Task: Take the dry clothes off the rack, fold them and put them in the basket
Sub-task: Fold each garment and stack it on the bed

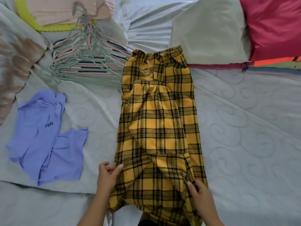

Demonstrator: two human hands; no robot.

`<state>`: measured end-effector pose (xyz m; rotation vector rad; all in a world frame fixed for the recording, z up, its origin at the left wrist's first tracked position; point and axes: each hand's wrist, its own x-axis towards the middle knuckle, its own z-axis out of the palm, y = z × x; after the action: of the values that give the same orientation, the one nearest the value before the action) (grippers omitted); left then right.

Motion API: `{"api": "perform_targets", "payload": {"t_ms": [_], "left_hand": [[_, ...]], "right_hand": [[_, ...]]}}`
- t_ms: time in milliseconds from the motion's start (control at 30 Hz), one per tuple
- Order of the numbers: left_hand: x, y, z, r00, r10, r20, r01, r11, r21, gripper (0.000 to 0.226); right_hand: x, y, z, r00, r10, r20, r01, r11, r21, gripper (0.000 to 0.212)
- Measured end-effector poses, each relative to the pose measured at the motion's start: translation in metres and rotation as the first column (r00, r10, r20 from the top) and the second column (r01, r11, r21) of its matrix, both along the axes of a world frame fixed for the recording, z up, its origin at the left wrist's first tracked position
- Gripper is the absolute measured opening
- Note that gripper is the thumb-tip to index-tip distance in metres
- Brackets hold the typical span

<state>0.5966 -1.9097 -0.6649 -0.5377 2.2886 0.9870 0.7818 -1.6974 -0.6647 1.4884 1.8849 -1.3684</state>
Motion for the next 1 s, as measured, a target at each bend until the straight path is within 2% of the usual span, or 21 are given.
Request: {"api": "perform_targets", "payload": {"t_ms": [67, 100, 167, 200, 233, 300, 400, 500, 600, 667, 733, 833, 900, 1000], "left_hand": [[0.015, -0.006, -0.002, 0.998, -0.057, 0.009, 0.057, 0.998, 0.032, 0.044], [0.019, -0.008, -0.003, 0.998, -0.065, -0.005, 0.065, 0.997, 0.027, 0.043], [0.026, -0.014, -0.009, 0.998, -0.057, 0.018, 0.057, 0.998, -0.004, 0.048], [0.029, -0.018, -0.011, 0.998, -0.049, 0.050, 0.050, 0.999, -0.019, 0.051], [0.032, -0.021, -0.012, 0.994, -0.054, 0.096, 0.055, 0.998, -0.011, 0.052], [0.039, -0.029, -0.014, 0.982, -0.103, 0.159, 0.093, 0.994, 0.065, 0.041], [0.048, -0.043, -0.009, 0.975, -0.105, 0.196, 0.072, 0.983, 0.170, 0.021], [0.062, -0.059, -0.009, 0.964, -0.050, 0.263, 0.006, 0.986, 0.164, 0.026], [0.075, -0.072, -0.007, 0.983, -0.041, 0.182, 0.021, 0.994, 0.112, 0.017], [0.079, -0.074, -0.004, 0.992, -0.039, 0.119, 0.030, 0.996, 0.079, 0.014], [0.078, -0.070, 0.001, 0.988, -0.070, 0.136, 0.061, 0.996, 0.067, 0.015], [0.053, -0.051, 0.004, 0.988, -0.130, 0.082, 0.127, 0.991, 0.044, 0.042], [0.021, -0.026, 0.009, 0.985, -0.171, -0.035, 0.172, 0.985, 0.030, 0.057], [-0.038, 0.022, 0.014, 0.959, -0.250, -0.132, 0.261, 0.963, 0.069, 0.063]], "right_hand": [[0.013, 0.001, -0.004, 0.997, 0.051, 0.062, -0.058, 0.990, 0.129, 0.013], [0.018, 0.002, -0.008, 0.995, 0.055, 0.084, -0.071, 0.974, 0.213, 0.018], [0.020, 0.004, -0.011, 0.992, -0.010, 0.128, -0.036, 0.936, 0.350, 0.043], [0.020, 0.005, -0.011, 0.990, -0.066, 0.127, 0.016, 0.933, 0.358, 0.053], [0.019, 0.006, -0.010, 0.986, -0.120, 0.113, 0.078, 0.943, 0.323, 0.058], [0.019, 0.006, -0.012, 0.981, -0.174, 0.084, 0.157, 0.970, 0.184, 0.053], [0.027, 0.004, -0.014, 0.993, -0.060, 0.097, 0.059, 0.998, 0.017, 0.029], [0.034, 0.007, -0.011, 0.998, -0.053, 0.039, 0.057, 0.993, -0.106, 0.015], [0.041, 0.013, -0.007, 1.000, -0.025, 0.017, 0.027, 0.992, -0.126, 0.008], [0.045, 0.016, -0.005, 0.999, 0.041, 0.026, -0.037, 0.990, -0.134, 0.011], [0.045, 0.020, -0.003, 0.992, 0.115, 0.061, -0.107, 0.987, -0.124, 0.016], [0.021, 0.036, 0.006, 0.985, 0.151, 0.081, -0.151, 0.988, -0.001, 0.026], [-0.009, 0.054, 0.011, 0.994, 0.107, -0.008, -0.105, 0.990, 0.099, 0.036], [-0.067, 0.085, 0.013, 0.989, 0.036, -0.140, -0.021, 0.993, 0.112, 0.052]]}}
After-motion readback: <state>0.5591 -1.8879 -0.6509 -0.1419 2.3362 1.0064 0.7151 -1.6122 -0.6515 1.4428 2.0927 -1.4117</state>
